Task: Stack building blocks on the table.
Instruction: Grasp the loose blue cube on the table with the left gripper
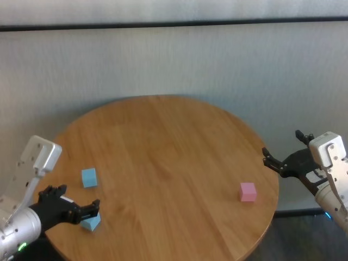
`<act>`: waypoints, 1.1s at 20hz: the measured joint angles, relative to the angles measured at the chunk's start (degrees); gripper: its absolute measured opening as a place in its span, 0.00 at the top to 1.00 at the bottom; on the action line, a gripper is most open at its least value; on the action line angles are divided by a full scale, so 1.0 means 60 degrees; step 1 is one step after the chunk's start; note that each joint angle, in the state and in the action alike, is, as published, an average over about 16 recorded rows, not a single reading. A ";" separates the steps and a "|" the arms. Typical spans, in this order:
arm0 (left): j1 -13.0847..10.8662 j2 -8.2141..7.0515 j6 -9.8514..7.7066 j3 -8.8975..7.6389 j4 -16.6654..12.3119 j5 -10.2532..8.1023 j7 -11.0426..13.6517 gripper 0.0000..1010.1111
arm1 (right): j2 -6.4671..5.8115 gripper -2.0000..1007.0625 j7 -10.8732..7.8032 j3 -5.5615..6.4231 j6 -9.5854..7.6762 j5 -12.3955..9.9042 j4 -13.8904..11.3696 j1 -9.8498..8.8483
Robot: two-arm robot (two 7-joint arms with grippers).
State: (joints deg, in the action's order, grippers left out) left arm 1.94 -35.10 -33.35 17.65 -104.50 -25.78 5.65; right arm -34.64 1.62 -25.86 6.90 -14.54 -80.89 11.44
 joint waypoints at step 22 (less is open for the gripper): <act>0.0074 -0.0148 0.0621 0.0378 0.0726 0.0760 0.1132 0.01 | 0.0000 0.00 0.0000 0.0000 0.0000 0.0000 0.0000 0.0000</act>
State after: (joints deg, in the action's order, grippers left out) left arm 2.39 -35.99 -29.62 19.92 -100.15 -21.22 12.44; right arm -34.64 1.62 -25.86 6.90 -14.54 -80.89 11.44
